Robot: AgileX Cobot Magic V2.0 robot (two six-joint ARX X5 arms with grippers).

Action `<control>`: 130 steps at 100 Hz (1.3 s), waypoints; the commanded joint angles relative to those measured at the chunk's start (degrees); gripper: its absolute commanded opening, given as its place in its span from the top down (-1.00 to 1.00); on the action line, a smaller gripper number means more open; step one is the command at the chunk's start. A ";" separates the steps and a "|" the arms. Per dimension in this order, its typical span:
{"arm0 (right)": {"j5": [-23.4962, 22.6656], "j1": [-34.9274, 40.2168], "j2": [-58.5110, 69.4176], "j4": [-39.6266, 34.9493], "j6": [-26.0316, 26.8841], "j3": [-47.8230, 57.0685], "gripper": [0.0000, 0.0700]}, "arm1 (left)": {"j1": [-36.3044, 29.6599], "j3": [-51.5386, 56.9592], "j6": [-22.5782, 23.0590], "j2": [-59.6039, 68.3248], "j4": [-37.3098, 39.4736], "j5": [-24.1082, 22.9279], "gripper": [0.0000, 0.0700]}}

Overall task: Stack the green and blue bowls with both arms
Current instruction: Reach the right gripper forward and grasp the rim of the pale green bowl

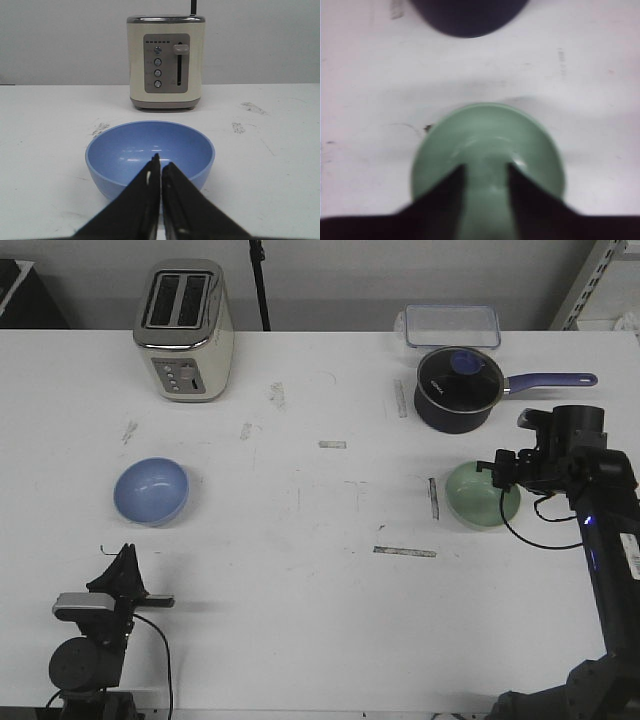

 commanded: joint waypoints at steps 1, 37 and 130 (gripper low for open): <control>-0.13 -1.14 1.38 -0.55 0.87 1.16 -0.54 | 0.04 -1.25 0.13 -0.11 0.66 0.04 0.99; -0.09 -5.16 1.68 1.42 0.48 -2.67 -0.58 | 0.04 -1.25 0.13 -0.11 0.66 0.04 0.99; -0.20 -4.44 4.96 12.44 0.94 -12.70 0.98 | 0.04 -1.25 0.13 -0.11 0.66 0.04 0.99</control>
